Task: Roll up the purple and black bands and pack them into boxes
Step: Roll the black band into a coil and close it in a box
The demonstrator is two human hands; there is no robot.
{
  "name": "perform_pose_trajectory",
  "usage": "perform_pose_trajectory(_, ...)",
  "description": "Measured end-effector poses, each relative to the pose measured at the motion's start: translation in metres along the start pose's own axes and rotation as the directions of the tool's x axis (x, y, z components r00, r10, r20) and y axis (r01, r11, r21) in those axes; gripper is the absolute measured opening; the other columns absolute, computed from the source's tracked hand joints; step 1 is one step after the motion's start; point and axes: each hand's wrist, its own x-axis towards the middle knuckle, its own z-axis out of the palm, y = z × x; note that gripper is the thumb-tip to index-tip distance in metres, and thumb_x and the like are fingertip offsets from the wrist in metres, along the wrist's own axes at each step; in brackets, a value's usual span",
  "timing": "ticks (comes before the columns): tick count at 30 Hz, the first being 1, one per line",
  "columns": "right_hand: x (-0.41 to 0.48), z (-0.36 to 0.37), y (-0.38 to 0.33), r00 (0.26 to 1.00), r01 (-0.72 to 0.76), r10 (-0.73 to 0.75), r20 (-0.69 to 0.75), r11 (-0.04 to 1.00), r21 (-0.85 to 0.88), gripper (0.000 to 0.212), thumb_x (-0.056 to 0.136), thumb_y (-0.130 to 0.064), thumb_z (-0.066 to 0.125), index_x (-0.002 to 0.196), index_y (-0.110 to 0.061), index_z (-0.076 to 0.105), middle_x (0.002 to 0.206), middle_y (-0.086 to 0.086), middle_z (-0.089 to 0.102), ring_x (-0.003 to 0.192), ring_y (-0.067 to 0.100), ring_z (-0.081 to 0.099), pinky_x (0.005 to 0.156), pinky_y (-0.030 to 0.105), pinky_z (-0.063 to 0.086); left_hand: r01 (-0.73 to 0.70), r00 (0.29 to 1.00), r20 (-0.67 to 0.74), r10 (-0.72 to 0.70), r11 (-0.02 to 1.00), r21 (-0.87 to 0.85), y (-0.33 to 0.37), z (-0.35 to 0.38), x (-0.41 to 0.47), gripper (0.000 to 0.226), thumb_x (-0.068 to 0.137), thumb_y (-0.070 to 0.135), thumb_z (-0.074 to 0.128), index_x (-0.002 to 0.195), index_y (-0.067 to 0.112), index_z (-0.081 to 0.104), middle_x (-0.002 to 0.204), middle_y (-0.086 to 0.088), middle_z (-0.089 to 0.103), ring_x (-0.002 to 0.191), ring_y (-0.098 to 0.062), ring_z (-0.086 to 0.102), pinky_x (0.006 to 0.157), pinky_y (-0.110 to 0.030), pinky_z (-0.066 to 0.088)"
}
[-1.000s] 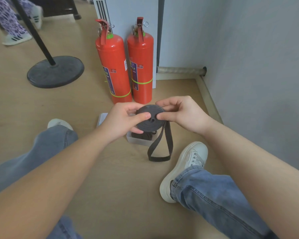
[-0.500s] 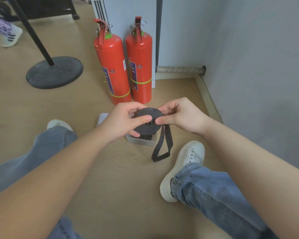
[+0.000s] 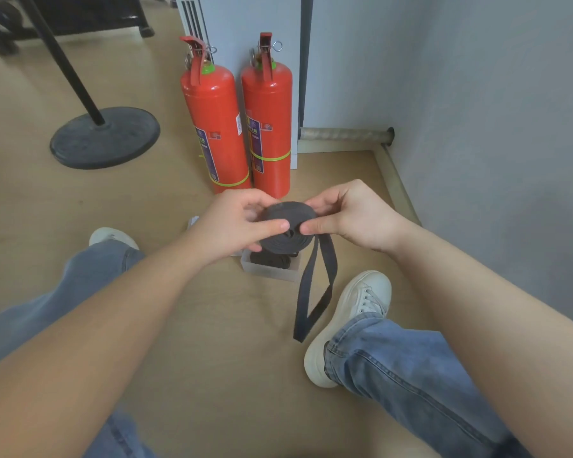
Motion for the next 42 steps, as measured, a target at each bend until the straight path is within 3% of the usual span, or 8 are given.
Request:
perform_pose_trajectory(3, -0.001, 0.004, -0.001, 1.000, 0.025, -0.025, 0.001, 0.997, -0.071, 0.030, 0.081, 0.001, 0.081, 0.109, -0.008, 0.078, 0.098, 0.002, 0.081, 0.091, 0.015, 0.077, 0.088, 0.028, 0.060, -0.054, 0.998, -0.008, 0.056, 0.985, 0.166, -0.001, -0.002, 0.003, 0.023, 0.079, 0.026, 0.084, 0.100, 0.027, 0.075, 0.090, 0.008, 0.077, 0.080, -0.009, 0.074, 0.070, -0.036, 0.064)
perform_pose_trajectory(9, 0.001, 0.005, 0.007, 0.985, 0.003, 0.055, -0.164, 0.942, 0.334, 0.028, 0.085, 0.006, 0.074, 0.106, -0.013, 0.073, 0.096, 0.004, 0.080, 0.090, 0.018, 0.076, 0.085, 0.034, 0.061, -0.075, 0.993, -0.094, 0.069, 0.996, -0.056, -0.003, 0.004, 0.003, 0.013, 0.088, 0.018, 0.075, 0.101, 0.021, 0.072, 0.098, -0.003, 0.075, 0.084, -0.017, 0.074, 0.064, -0.034, 0.062)
perform_pose_trajectory(12, 0.002, 0.005, 0.012, 0.978, -0.002, 0.085, -0.192, 0.919, 0.395, 0.024, 0.084, 0.006, 0.074, 0.100, -0.013, 0.071, 0.091, 0.005, 0.079, 0.085, 0.022, 0.074, 0.086, 0.040, 0.060, -0.038, 0.994, -0.104, 0.015, 0.975, -0.219, -0.004, 0.007, 0.002, 0.013, 0.090, 0.013, 0.073, 0.102, 0.018, 0.070, 0.105, -0.010, 0.073, 0.090, -0.019, 0.075, 0.064, -0.030, 0.061)
perform_pose_trajectory(19, 0.000, 0.006, 0.009, 0.971, 0.023, 0.050, -0.235, 0.954, 0.298, 0.022, 0.080, 0.008, 0.079, 0.080, -0.011, 0.068, 0.076, 0.006, 0.076, 0.072, 0.020, 0.073, 0.069, 0.029, 0.058, 0.089, 0.996, 0.009, -0.091, 0.940, -0.328, -0.007, 0.012, -0.001, 0.017, 0.092, 0.011, 0.070, 0.108, 0.018, 0.066, 0.111, -0.004, 0.071, 0.098, -0.020, 0.074, 0.072, -0.037, 0.063)
perform_pose_trajectory(25, 0.000, 0.015, 0.001, 0.981, 0.013, 0.026, -0.193, 0.980, 0.199, 0.025, 0.077, 0.005, 0.083, 0.086, -0.017, 0.073, 0.080, 0.001, 0.079, 0.076, 0.015, 0.076, 0.074, 0.025, 0.059, 0.033, 0.999, 0.026, -0.029, 0.987, -0.158, 0.001, 0.005, -0.001, 0.024, 0.089, 0.020, 0.075, 0.112, 0.024, 0.070, 0.102, 0.005, 0.076, 0.094, -0.014, 0.075, 0.068, -0.042, 0.063)
perform_pose_trajectory(36, -0.004, 0.010, -0.007, 0.990, 0.017, 0.018, -0.141, 0.971, 0.238, 0.027, 0.084, 0.007, 0.076, 0.096, -0.014, 0.064, 0.083, 0.008, 0.078, 0.075, 0.019, 0.076, 0.066, 0.025, 0.058, 0.116, 0.993, 0.052, -0.105, 0.853, -0.510, 0.000, 0.015, -0.006, 0.019, 0.096, 0.013, 0.063, 0.115, 0.011, 0.065, 0.111, -0.006, 0.074, 0.100, -0.026, 0.074, 0.071, -0.048, 0.062)
perform_pose_trajectory(38, -0.003, 0.009, -0.006, 0.991, 0.032, -0.006, -0.132, 0.979, 0.201, 0.027, 0.084, 0.006, 0.077, 0.096, -0.015, 0.063, 0.085, 0.011, 0.079, 0.076, 0.024, 0.077, 0.070, 0.032, 0.061, 0.099, 0.995, 0.035, -0.094, 0.890, -0.445, -0.001, 0.012, -0.005, 0.020, 0.095, 0.013, 0.066, 0.115, 0.012, 0.066, 0.109, -0.005, 0.075, 0.098, -0.023, 0.075, 0.072, -0.042, 0.063)
perform_pose_trajectory(42, -0.002, 0.014, 0.002, 0.996, 0.002, 0.004, -0.088, 0.998, 0.064, 0.030, 0.082, 0.003, 0.080, 0.094, -0.017, 0.060, 0.087, 0.012, 0.079, 0.078, 0.027, 0.077, 0.077, 0.042, 0.063, -0.061, 0.998, -0.020, 0.062, 0.997, 0.040, -0.007, 0.002, -0.001, 0.032, 0.081, 0.016, 0.082, 0.110, 0.025, 0.073, 0.100, 0.007, 0.077, 0.090, -0.008, 0.074, 0.075, -0.028, 0.061)
